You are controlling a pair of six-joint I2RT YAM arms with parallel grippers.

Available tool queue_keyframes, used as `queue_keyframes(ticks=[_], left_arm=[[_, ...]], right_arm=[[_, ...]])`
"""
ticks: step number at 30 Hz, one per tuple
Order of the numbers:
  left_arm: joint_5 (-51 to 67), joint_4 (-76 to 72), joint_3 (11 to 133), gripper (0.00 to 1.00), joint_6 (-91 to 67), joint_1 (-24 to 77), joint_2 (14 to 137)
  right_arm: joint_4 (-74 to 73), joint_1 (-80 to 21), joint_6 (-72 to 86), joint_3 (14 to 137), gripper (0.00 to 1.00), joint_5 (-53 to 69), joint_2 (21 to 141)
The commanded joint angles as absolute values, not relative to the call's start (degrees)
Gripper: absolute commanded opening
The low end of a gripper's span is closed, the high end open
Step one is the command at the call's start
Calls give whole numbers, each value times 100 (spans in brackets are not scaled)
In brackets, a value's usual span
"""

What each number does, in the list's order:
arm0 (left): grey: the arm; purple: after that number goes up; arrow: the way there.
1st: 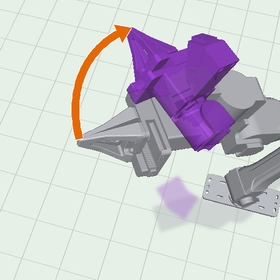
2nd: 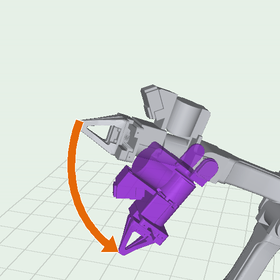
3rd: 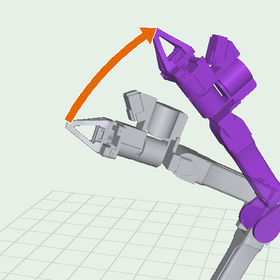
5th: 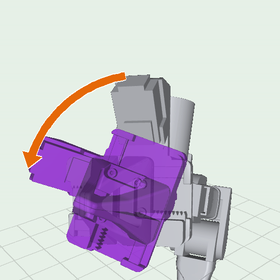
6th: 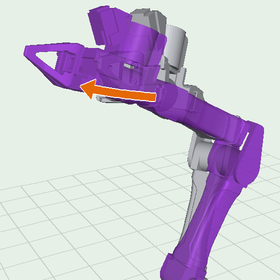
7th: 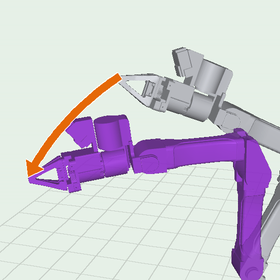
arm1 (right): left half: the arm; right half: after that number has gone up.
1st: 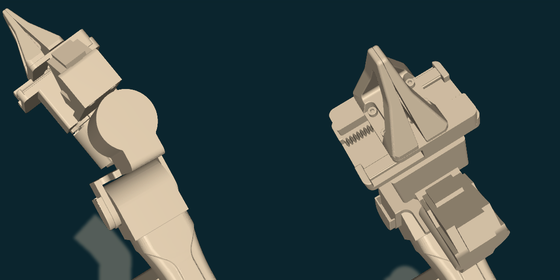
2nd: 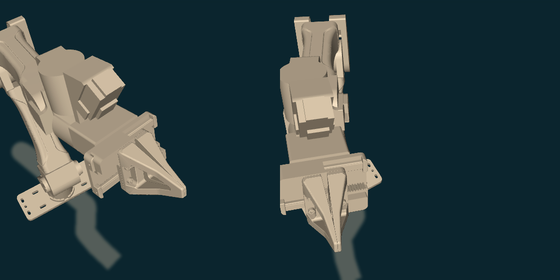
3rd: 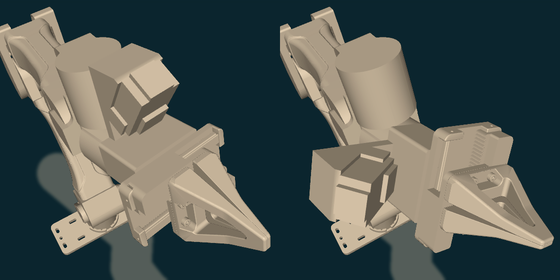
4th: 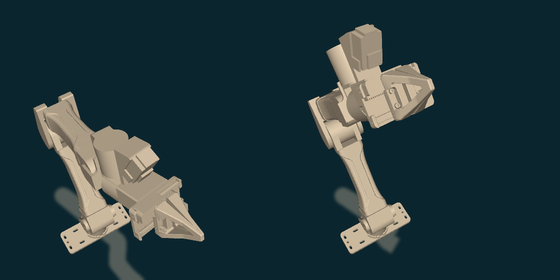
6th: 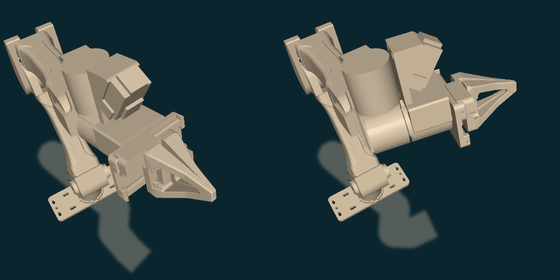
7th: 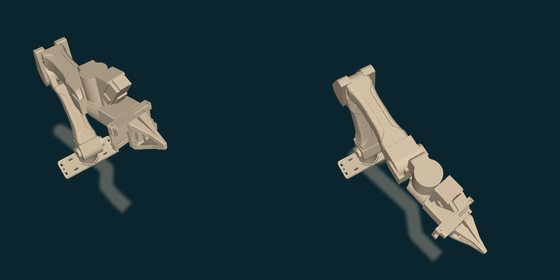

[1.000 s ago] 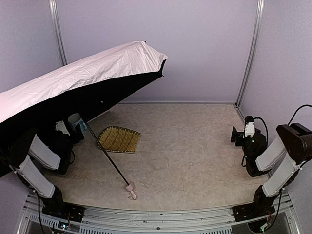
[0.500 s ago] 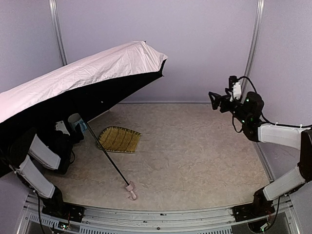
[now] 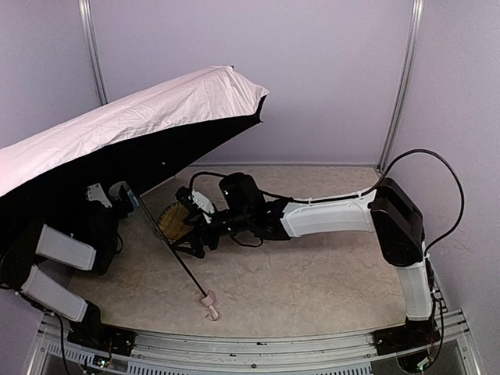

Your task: Put away the umbrella

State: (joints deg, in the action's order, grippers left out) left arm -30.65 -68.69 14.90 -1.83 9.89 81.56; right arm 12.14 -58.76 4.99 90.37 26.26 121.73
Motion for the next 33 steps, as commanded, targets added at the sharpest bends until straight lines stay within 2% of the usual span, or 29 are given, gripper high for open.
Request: queue_keyframes(ticks=[1,5,7,9,13,15,18,19,24,26,30,33], left_arm=[[-3633,-6219,1749,99,-119,1088,7706],[-3536,-6084,1776,99,-165,1191,7525],[-3546,-5943,1824,99,-167,1276,7447],[-3528,-5908,1843,99,-138,1316,7383],[-3620,-5600,1966,99,-128,1523,7222],[-3615,-5436,2015,99,-156,1562,7100],[-3598,-5307,2052,99,-116,1589,7041],[-3629,-5258,2068,99,-126,1598,7040],[-3687,-5214,2099,99,-112,1662,7073],[-3700,-5184,2124,99,-99,1699,7063],[-3640,-5165,2148,99,24,1778,6961],[-3612,-5067,2186,99,76,1823,6827]], right_arm=[[368,-6042,670,9885,97,3390,12852],[204,-6156,755,10263,90,3418,13218],[441,-6168,889,10151,81,3451,13240],[683,-6170,1044,10043,68,3358,13284],[757,-6171,1409,10211,35,3341,13432],[769,-6173,1406,10232,33,3374,13431],[750,-6179,1380,10236,47,3350,13424],[730,-6183,1399,10259,48,3353,13444],[590,-6188,1333,10538,46,3309,13747],[522,-6191,1319,10737,40,3403,13942],[423,-6188,1345,11041,16,3503,14076],[681,-6181,1516,10915,5,3399,13884]])
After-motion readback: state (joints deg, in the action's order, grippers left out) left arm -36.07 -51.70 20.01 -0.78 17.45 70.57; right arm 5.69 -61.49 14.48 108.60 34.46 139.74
